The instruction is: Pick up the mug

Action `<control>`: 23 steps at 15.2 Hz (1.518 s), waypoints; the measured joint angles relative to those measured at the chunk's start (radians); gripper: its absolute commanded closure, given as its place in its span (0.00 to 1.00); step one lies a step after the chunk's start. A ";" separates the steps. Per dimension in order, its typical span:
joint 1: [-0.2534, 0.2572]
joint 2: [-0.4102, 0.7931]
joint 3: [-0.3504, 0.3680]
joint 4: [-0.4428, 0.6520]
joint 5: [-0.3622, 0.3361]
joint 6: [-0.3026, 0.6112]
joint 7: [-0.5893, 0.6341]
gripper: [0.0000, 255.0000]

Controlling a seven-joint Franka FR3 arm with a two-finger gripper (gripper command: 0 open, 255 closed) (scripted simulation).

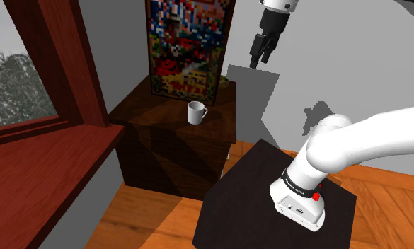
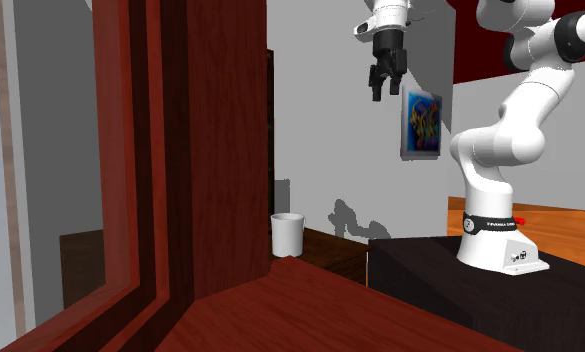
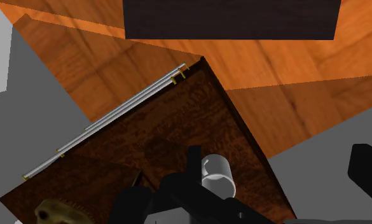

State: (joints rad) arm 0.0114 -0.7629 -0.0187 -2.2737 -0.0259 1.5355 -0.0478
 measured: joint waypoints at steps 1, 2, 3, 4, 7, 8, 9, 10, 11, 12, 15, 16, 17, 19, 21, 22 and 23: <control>0.000 0.000 0.000 0.000 0.000 0.000 0.000 0.00; 0.000 0.007 0.001 -0.010 0.000 0.016 0.001 0.00; 0.001 0.027 0.003 -0.015 0.000 0.040 0.004 0.00; 0.002 0.041 0.008 -0.028 0.002 0.066 0.009 0.00; 0.004 0.115 0.014 -0.062 0.000 0.169 0.017 0.00; 0.005 0.142 0.016 -0.063 0.000 0.197 0.019 0.00; 0.006 0.168 0.019 -0.070 0.000 0.230 0.024 0.00; 0.007 0.191 0.023 -0.073 0.000 0.256 0.029 0.00; 0.007 0.213 0.024 -0.078 -0.002 0.282 0.030 0.00; 0.006 0.242 0.023 -0.082 -0.004 0.314 0.030 0.00; 0.007 0.345 0.031 -0.088 -0.008 0.420 0.043 0.00; 0.007 0.372 0.031 -0.088 -0.010 0.446 0.043 0.00; 0.007 0.407 0.034 -0.078 -0.012 0.471 0.048 0.00; 0.010 0.471 0.042 -0.065 -0.015 0.520 0.061 0.00; 0.009 0.550 0.046 -0.046 -0.022 0.578 0.070 0.00; 0.010 0.586 0.048 -0.032 -0.025 0.600 0.075 0.00; 0.008 0.632 0.047 -0.015 -0.030 0.627 0.076 0.00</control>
State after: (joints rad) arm 0.0192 -0.1313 0.0287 -2.2884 -0.0560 2.1626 0.0286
